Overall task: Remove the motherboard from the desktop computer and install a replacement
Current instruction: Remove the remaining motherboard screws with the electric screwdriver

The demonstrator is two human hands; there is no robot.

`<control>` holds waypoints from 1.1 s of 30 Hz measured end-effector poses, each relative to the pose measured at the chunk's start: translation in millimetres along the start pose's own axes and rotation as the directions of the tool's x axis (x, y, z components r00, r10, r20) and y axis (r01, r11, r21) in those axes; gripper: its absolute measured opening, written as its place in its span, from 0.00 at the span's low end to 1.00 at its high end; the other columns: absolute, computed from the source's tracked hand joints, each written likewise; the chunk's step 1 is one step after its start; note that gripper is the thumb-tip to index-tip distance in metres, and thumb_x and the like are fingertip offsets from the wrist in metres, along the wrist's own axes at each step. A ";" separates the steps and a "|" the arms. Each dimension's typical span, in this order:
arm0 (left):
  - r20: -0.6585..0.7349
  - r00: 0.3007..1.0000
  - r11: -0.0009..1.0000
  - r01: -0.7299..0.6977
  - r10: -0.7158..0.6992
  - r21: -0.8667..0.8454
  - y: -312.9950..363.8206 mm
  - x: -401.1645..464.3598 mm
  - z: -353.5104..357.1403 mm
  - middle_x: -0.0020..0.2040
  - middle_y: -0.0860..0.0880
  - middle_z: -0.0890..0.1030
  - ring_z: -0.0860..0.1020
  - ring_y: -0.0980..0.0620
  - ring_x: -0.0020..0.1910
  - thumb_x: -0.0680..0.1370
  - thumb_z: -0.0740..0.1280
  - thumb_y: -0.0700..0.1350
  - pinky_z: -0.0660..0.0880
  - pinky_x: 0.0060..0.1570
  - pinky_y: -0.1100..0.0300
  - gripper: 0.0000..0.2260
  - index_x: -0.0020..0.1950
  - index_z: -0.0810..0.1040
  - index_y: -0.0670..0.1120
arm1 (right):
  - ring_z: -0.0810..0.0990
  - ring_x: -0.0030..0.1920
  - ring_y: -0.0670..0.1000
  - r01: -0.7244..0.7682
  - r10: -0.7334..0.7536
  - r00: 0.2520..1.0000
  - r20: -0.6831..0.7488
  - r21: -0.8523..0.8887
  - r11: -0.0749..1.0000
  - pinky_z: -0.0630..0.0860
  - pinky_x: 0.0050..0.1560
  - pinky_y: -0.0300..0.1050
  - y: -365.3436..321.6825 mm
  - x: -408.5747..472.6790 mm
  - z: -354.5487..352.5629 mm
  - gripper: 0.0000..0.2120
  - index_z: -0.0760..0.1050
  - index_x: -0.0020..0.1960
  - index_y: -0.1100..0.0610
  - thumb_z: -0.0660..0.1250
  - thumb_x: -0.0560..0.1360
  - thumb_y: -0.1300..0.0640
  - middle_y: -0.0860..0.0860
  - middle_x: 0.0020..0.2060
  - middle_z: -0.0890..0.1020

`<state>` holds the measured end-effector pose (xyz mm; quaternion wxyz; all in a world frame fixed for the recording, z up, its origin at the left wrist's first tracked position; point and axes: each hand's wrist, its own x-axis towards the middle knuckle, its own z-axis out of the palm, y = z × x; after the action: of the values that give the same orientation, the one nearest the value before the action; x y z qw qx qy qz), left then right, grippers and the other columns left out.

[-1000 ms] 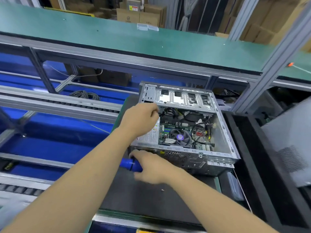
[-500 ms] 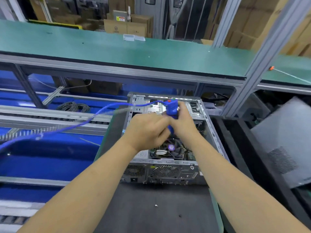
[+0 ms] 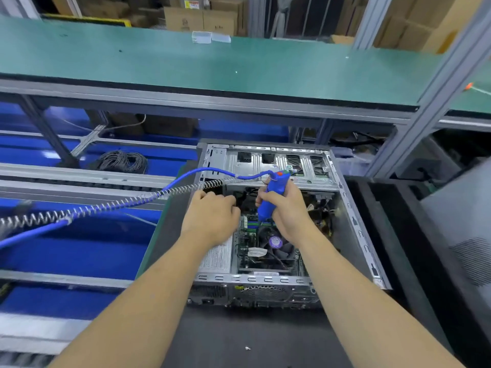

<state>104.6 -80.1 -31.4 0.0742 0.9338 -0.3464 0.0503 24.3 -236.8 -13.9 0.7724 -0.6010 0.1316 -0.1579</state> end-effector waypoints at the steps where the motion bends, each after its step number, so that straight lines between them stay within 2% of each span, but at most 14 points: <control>1: 0.005 1.000 1.000 0.009 -0.009 -0.002 0.0 -0.1 0.6 0.31 0.54 0.72 0.71 0.49 0.37 0.73 0.42 0.54 0.65 0.57 0.51 0.21 0.38 0.72 0.52 | 0.74 0.38 0.56 -0.004 0.004 1.000 0.016 0.008 1.000 0.72 0.46 0.51 2.6 0.4 1.4 0.11 0.70 0.49 0.60 0.66 0.72 0.72 0.54 0.38 0.76; 5: 0.007 1.000 0.999 0.027 -0.027 -0.028 -1.5 1.8 2.7 0.31 0.53 0.71 0.71 0.48 0.37 0.79 0.49 0.55 0.71 0.53 0.48 0.16 0.38 0.70 0.51 | 0.76 0.40 0.52 -0.087 0.082 0.991 0.101 0.045 0.995 0.73 0.47 0.45 10.1 0.4 3.0 0.18 0.72 0.55 0.62 0.70 0.67 0.61 0.56 0.41 0.77; 7: 0.032 0.998 0.998 0.054 -0.052 -0.042 -1.6 0.4 4.3 0.32 0.54 0.71 0.70 0.49 0.37 0.80 0.49 0.56 0.71 0.45 0.50 0.16 0.37 0.69 0.51 | 0.77 0.41 0.51 -0.118 0.113 0.981 0.160 0.026 0.993 0.73 0.48 0.44 15.9 -0.2 3.0 0.24 0.75 0.53 0.59 0.77 0.66 0.45 0.54 0.41 0.79; 8: 0.043 0.997 0.997 0.065 -0.063 -0.048 -1.9 -1.0 4.9 0.32 0.54 0.71 0.71 0.49 0.37 0.80 0.49 0.56 0.70 0.44 0.51 0.17 0.37 0.68 0.51 | 0.77 0.40 0.51 -0.124 0.119 0.979 0.165 0.018 0.992 0.74 0.46 0.43 18.5 -0.2 4.0 0.29 0.76 0.50 0.58 0.77 0.63 0.36 0.53 0.39 0.79; 9: 0.048 0.997 0.998 0.058 -0.057 -0.028 -2.3 -0.7 4.7 0.31 0.54 0.71 0.72 0.50 0.36 0.80 0.48 0.55 0.69 0.46 0.51 0.17 0.37 0.69 0.51 | 0.77 0.38 0.51 -0.121 0.120 0.983 0.142 0.001 0.993 0.74 0.44 0.43 20.1 0.9 6.1 0.33 0.77 0.47 0.57 0.76 0.60 0.30 0.53 0.37 0.79; 11: 0.053 0.998 1.000 0.021 -0.022 0.016 0.3 1.9 0.5 0.31 0.54 0.74 0.73 0.49 0.36 0.81 0.47 0.52 0.67 0.55 0.48 0.17 0.38 0.70 0.50 | 0.76 0.34 0.52 -0.116 0.118 0.992 0.049 -0.028 0.993 0.74 0.42 0.47 21.0 3.7 9.7 0.33 0.78 0.41 0.54 0.73 0.57 0.24 0.53 0.34 0.79; 12: 0.080 0.997 1.000 -0.001 0.000 0.016 0.0 5.4 -1.8 0.33 0.53 0.75 0.74 0.49 0.36 0.81 0.48 0.52 0.68 0.55 0.49 0.17 0.39 0.71 0.49 | 0.75 0.33 0.52 -0.121 0.121 0.993 0.012 -0.025 0.992 0.73 0.41 0.48 21.5 5.7 9.8 0.32 0.78 0.38 0.53 0.73 0.57 0.24 0.54 0.33 0.79; 14: 0.173 0.985 0.999 0.009 -0.001 -0.047 -1.0 13.3 -6.6 0.37 0.52 0.78 0.75 0.49 0.37 0.81 0.49 0.54 0.69 0.42 0.55 0.17 0.45 0.75 0.50 | 0.75 0.32 0.52 -0.128 0.128 0.992 -0.011 0.007 0.992 0.73 0.40 0.47 21.2 8.7 9.1 0.29 0.79 0.36 0.52 0.73 0.58 0.25 0.54 0.32 0.78; 15: 0.219 0.976 0.998 0.029 -0.015 -0.061 -1.2 16.1 -7.4 0.38 0.52 0.79 0.76 0.50 0.37 0.81 0.50 0.55 0.66 0.35 0.57 0.16 0.47 0.75 0.51 | 0.75 0.32 0.52 -0.130 0.130 0.991 -0.008 0.024 0.991 0.73 0.39 0.46 21.0 9.4 8.7 0.28 0.80 0.35 0.52 0.73 0.59 0.26 0.53 0.32 0.78; 17: 0.216 0.976 0.997 0.023 -0.006 -0.078 -0.5 16.3 -6.7 0.37 0.51 0.79 0.76 0.51 0.36 0.80 0.51 0.55 0.63 0.31 0.59 0.16 0.45 0.75 0.51 | 0.75 0.31 0.52 -0.133 0.133 0.991 -0.004 0.044 0.990 0.73 0.38 0.46 21.5 9.3 8.7 0.28 0.79 0.39 0.55 0.72 0.63 0.29 0.54 0.32 0.78; 21: 0.134 0.990 0.988 0.066 -0.048 -0.138 0.3 13.4 -7.1 0.30 0.51 0.75 0.75 0.50 0.31 0.79 0.55 0.54 0.64 0.27 0.58 0.16 0.35 0.70 0.48 | 0.74 0.31 0.53 -0.088 0.089 0.996 -0.006 0.023 0.996 0.72 0.39 0.47 21.2 9.3 12.8 0.24 0.76 0.37 0.57 0.69 0.66 0.34 0.55 0.31 0.78; 26: 0.136 0.990 0.997 0.034 -0.024 -0.071 0.1 14.0 -4.4 0.30 0.52 0.76 0.74 0.52 0.30 0.79 0.53 0.56 0.61 0.28 0.59 0.17 0.38 0.73 0.49 | 0.74 0.32 0.54 -0.059 0.060 0.997 -0.042 0.043 0.997 0.73 0.40 0.47 22.1 10.6 8.5 0.20 0.78 0.33 0.52 0.68 0.68 0.35 0.56 0.31 0.77; 28: 0.120 0.992 0.995 0.044 -0.033 -0.086 -0.5 15.8 -2.8 0.28 0.52 0.75 0.74 0.51 0.29 0.78 0.54 0.56 0.65 0.29 0.59 0.17 0.35 0.71 0.49 | 0.74 0.32 0.53 -0.069 0.069 0.997 -0.017 -0.003 0.998 0.73 0.40 0.47 24.2 9.8 7.8 0.20 0.78 0.33 0.52 0.68 0.68 0.35 0.54 0.31 0.78; 33: 0.100 0.995 0.997 0.022 -0.014 -0.080 -0.3 17.1 -0.8 0.26 0.52 0.75 0.73 0.52 0.27 0.78 0.53 0.56 0.66 0.31 0.58 0.17 0.35 0.71 0.49 | 0.74 0.34 0.54 -0.063 0.063 0.998 -0.029 -0.019 0.998 0.70 0.44 0.53 26.8 8.4 7.6 0.25 0.76 0.39 0.58 0.70 0.67 0.34 0.55 0.33 0.78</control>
<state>117.6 -90.7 -28.2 0.0950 0.9344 -0.3431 -0.0111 37.3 -227.3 -38.1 0.7690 -0.6020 0.1630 -0.1405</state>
